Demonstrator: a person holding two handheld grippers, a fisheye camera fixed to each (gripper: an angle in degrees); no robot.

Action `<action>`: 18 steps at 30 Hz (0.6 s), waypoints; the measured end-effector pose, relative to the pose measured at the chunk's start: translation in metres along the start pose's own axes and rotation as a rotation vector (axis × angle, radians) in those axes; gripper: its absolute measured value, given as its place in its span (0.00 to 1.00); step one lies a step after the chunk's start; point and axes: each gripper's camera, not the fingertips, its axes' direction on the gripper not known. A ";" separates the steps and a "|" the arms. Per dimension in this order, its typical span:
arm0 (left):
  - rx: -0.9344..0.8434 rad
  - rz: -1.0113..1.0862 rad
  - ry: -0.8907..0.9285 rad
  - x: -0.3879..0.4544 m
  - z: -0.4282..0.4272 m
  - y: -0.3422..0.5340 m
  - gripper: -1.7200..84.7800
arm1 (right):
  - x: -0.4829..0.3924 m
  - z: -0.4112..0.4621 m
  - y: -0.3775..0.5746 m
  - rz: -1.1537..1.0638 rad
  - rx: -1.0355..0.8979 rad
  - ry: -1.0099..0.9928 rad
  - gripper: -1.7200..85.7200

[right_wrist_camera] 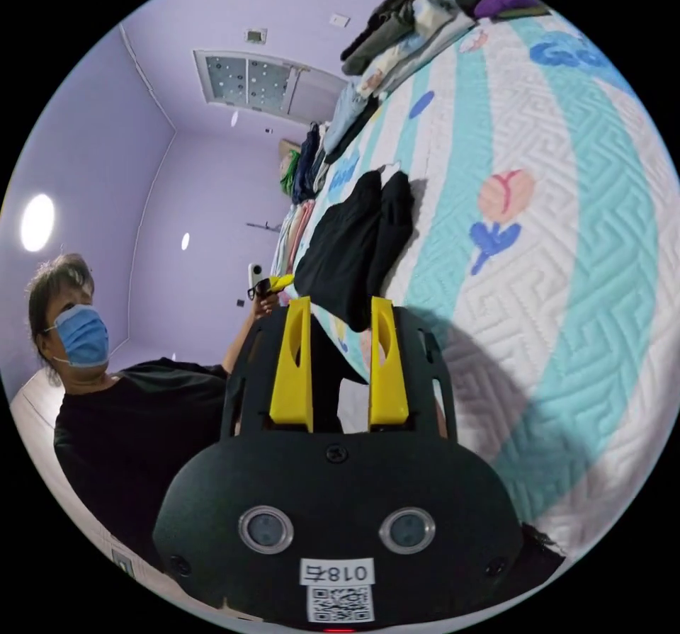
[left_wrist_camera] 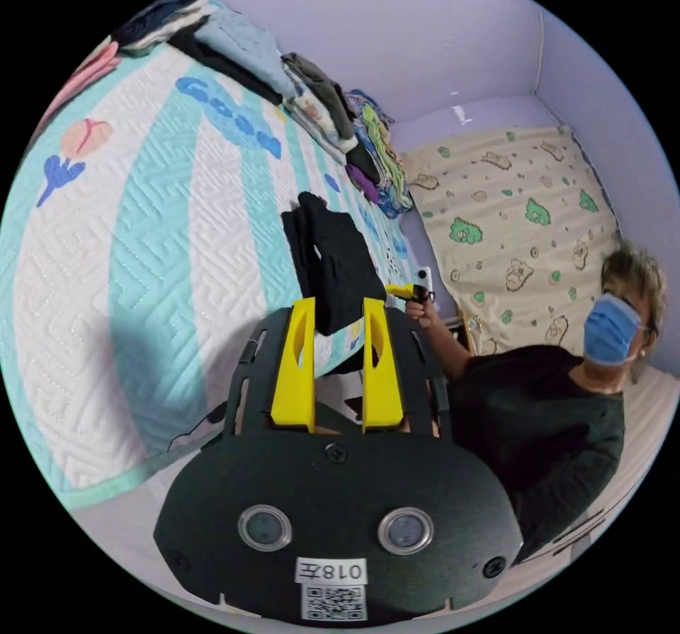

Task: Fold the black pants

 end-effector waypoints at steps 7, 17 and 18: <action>-0.056 -0.129 -0.005 -0.035 0.033 -0.009 0.19 | 0.015 0.028 -0.013 0.061 -0.032 -0.138 0.18; -0.136 -0.106 0.109 -0.060 0.066 -0.032 0.16 | -0.001 0.038 -0.024 0.044 -0.093 -0.176 0.17; -0.138 -0.107 0.108 -0.061 0.067 -0.033 0.16 | -0.004 0.039 -0.026 0.040 -0.104 -0.166 0.16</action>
